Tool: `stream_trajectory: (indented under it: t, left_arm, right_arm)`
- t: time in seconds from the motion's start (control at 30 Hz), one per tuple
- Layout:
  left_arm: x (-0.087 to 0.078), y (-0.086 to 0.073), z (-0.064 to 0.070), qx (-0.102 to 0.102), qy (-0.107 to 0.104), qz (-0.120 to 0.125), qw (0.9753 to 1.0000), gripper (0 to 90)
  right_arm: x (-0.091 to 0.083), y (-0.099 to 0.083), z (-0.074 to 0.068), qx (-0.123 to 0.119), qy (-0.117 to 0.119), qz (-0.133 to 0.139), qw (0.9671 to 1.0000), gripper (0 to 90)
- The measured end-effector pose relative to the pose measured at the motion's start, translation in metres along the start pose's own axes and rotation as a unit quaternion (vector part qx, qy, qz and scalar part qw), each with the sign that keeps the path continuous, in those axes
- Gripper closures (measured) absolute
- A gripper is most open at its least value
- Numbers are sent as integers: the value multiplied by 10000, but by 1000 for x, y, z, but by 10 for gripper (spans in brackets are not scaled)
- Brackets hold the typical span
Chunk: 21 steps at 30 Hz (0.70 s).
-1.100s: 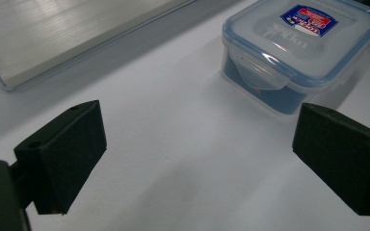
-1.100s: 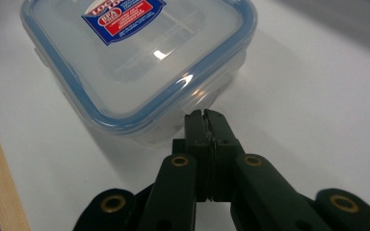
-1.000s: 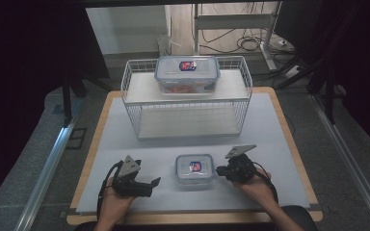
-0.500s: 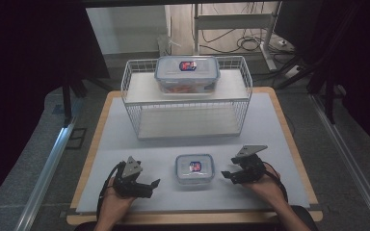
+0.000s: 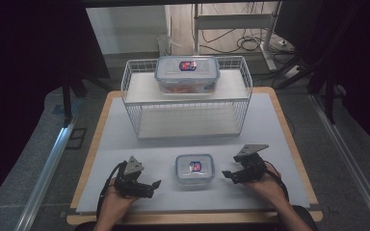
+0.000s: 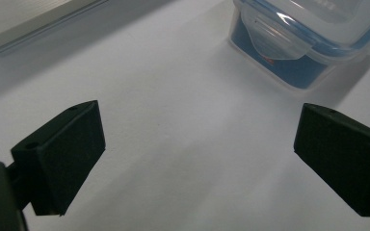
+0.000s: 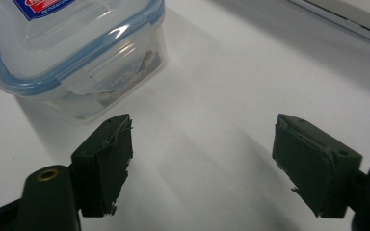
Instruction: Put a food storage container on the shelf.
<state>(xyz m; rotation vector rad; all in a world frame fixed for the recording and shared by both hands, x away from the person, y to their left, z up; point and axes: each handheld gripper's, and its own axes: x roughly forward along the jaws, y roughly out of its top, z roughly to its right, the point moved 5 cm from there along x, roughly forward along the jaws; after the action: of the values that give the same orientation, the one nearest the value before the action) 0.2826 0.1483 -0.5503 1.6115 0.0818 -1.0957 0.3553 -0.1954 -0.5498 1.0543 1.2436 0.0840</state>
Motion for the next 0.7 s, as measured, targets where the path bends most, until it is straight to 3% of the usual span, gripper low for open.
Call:
stream_trajectory:
  t: [0.17,0.3,0.47,0.57,0.7]
  left_arm:
    - [-1,5,-1,-241,-95,56,9996,82]
    - [2,13,-3,-703,-569,205,9957,118]
    - [15,25,1,-692,-844,140,9939,137]
    - [23,32,5,-696,-1091,128,9915,140]
    - [33,41,6,-876,-1537,155,9841,140]
  right_arm:
    - [-6,3,0,162,82,-18,9998,324]
    - [-12,9,-1,381,250,59,9989,377]
    - [-16,17,-6,553,512,122,9971,363]
    - [-13,20,-9,713,819,145,9940,337]
    - [-6,24,-15,779,1061,158,9912,290]
